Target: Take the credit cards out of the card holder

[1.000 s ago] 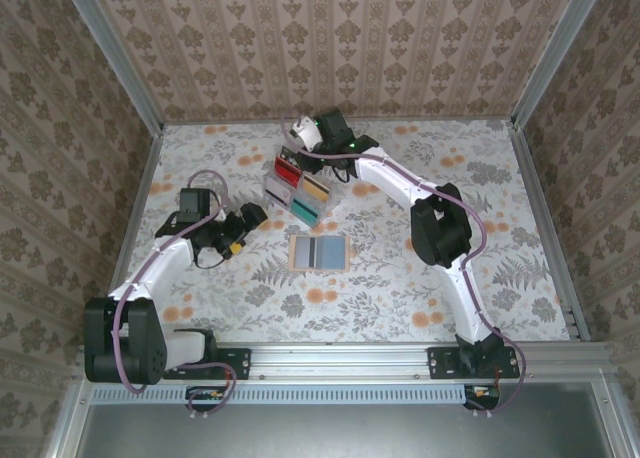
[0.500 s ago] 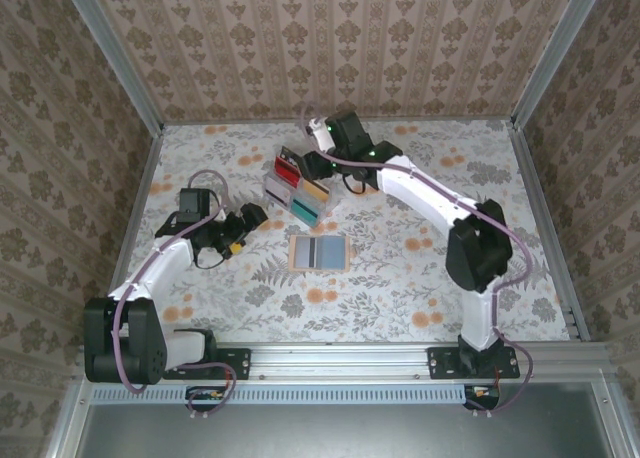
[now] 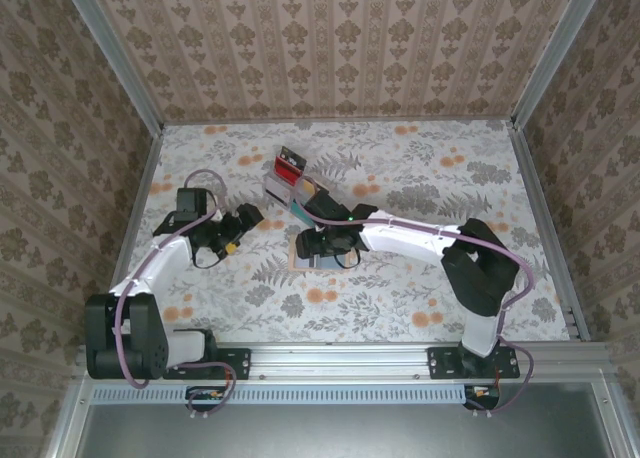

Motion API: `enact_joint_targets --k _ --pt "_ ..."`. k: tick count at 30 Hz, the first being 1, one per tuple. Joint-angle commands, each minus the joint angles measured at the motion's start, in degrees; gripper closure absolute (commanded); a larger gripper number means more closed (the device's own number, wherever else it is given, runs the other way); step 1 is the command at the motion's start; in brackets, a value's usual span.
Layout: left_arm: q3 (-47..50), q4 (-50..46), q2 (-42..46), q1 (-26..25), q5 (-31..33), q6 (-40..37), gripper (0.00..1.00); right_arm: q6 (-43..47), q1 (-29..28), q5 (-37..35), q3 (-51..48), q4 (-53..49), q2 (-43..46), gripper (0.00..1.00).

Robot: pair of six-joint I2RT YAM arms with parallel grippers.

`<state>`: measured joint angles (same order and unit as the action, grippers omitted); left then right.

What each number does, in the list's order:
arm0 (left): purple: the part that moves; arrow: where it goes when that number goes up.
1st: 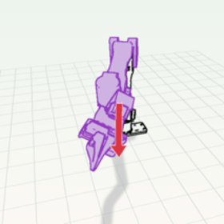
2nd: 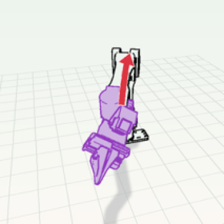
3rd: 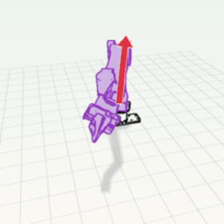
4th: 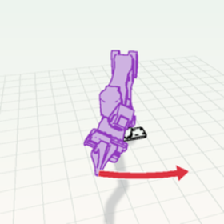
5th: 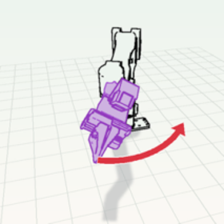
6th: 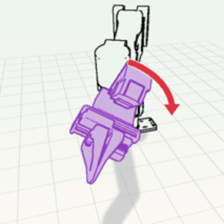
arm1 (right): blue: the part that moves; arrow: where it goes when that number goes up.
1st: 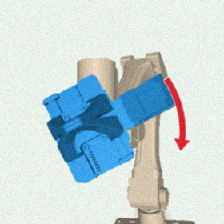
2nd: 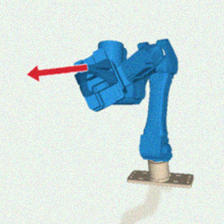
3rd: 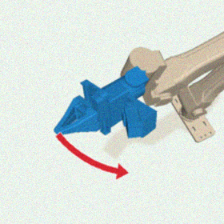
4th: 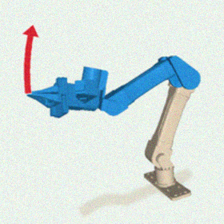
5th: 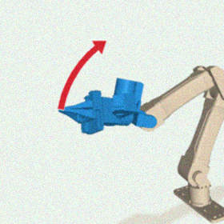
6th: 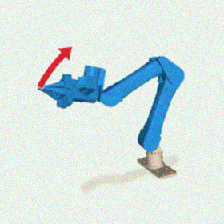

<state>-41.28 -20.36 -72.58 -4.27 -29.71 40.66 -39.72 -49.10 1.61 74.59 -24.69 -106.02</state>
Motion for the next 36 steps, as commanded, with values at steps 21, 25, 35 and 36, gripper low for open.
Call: enact_joint_targets --k 21,25,35,36 --pt "-2.6 -2.6 -2.3 -0.3 -3.6 -3.5 0.00 -8.6 -0.9 -12.2 4.6 -10.4 -10.4 0.57" --pt "-3.3 -2.7 -4.0 -2.6 -4.3 -4.0 0.04 -7.8 -0.8 -13.0 4.2 -10.8 -11.7 0.59" --pt "-5.4 1.2 -12.3 -9.2 -8.5 -3.1 0.37 -7.6 -0.5 -13.6 2.4 -10.8 -13.3 0.66" --pt "-5.5 1.6 -12.9 -10.1 -8.6 -2.9 0.40 -7.7 -0.4 -13.6 2.2 -10.6 -13.3 0.66"
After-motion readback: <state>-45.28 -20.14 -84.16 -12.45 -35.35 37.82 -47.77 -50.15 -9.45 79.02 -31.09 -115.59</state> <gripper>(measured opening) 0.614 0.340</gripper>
